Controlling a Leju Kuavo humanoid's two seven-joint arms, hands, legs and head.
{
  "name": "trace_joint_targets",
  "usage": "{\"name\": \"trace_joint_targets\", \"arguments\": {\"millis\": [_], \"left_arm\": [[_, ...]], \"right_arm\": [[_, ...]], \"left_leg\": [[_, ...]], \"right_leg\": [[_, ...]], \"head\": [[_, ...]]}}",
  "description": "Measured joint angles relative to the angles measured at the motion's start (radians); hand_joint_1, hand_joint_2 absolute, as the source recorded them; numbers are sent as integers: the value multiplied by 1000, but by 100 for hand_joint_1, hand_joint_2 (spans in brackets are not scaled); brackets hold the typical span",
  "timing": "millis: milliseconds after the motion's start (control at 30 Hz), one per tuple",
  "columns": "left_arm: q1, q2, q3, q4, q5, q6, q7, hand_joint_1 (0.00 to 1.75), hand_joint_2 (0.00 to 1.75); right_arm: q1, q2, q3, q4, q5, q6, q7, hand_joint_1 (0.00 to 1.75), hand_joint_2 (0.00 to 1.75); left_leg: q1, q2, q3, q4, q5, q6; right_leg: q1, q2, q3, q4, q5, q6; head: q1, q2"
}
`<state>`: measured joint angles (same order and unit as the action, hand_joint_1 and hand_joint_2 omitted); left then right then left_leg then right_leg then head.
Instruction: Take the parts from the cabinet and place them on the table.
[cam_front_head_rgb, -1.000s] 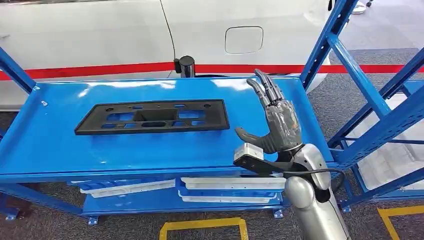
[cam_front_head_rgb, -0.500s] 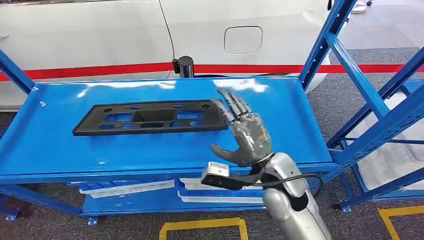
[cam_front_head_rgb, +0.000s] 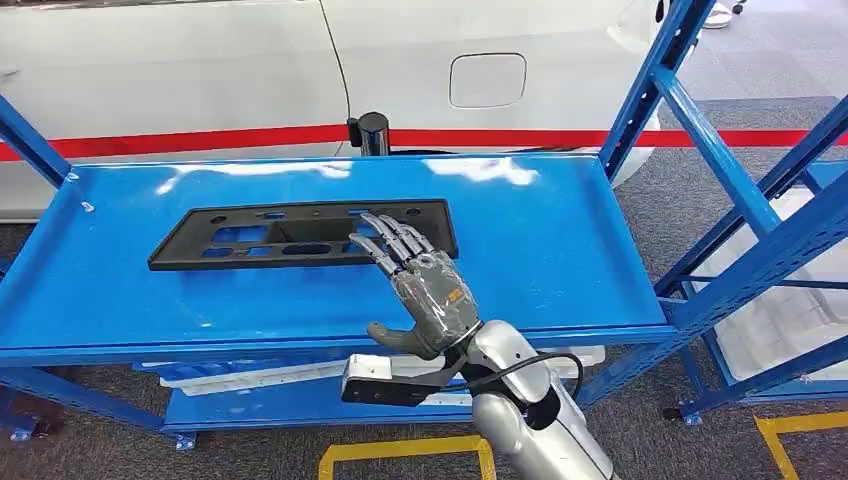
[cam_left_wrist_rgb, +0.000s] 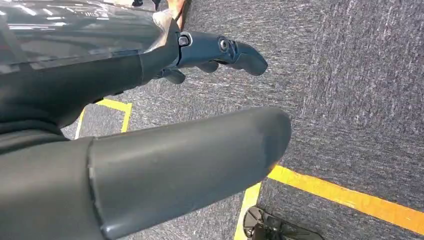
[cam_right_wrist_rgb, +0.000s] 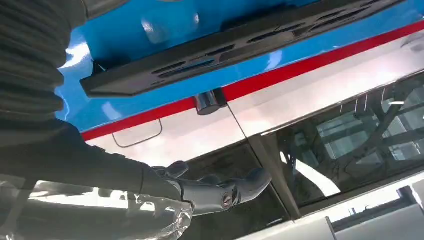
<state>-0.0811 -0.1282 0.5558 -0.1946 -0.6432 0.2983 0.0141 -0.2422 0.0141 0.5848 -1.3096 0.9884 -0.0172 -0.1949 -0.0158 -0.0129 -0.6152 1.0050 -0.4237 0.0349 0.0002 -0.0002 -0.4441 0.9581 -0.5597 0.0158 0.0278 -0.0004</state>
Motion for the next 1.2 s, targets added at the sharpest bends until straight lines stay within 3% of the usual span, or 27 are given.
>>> {"name": "trace_joint_targets", "arguments": {"millis": [567, 633, 733, 1000, 1200], "left_arm": [[0, 0, 0, 0, 0, 0, 0, 0, 0], [-1, -4, 3, 0, 5, 18, 2, 0, 0], [2, -9, 42, 1, 14, 35, 2, 0, 0], [3, -10, 53, 2, 10, 35, 2, 0, 0], [2, -10, 53, 2, -36, 36, 20, 0, 0]], "right_arm": [[-4, 2, 5, 8, -7, 0, 0, 0, 175], [-115, 55, 43, 140, -90, -6, -23, 0, 175], [-408, 256, 95, 668, -172, -46, -54, 0, 175], [-459, 302, 102, 805, -185, -59, -53, 0, 175], [-472, 307, 104, 874, -174, -148, 27, 0, 175]], "left_leg": [[0, 0, 0, 0, 0, 0], [0, 3, 2, 0, 0, 0], [3, 0, 1, 0, 0, -1], [2, 0, 1, 0, 0, -1], [2, 0, 1, 0, 0, -1]], "right_leg": [[0, 0, 0, 0, 0, 0], [1, 1, 1, 0, 0, 0], [2, -1, 1, 1, 0, 0], [2, 0, 1, 1, 0, 0], [1, 0, 1, 1, 0, 0]], "head": [[0, 0], [0, 0], [0, 0], [0, 0], [0, 0]]}}
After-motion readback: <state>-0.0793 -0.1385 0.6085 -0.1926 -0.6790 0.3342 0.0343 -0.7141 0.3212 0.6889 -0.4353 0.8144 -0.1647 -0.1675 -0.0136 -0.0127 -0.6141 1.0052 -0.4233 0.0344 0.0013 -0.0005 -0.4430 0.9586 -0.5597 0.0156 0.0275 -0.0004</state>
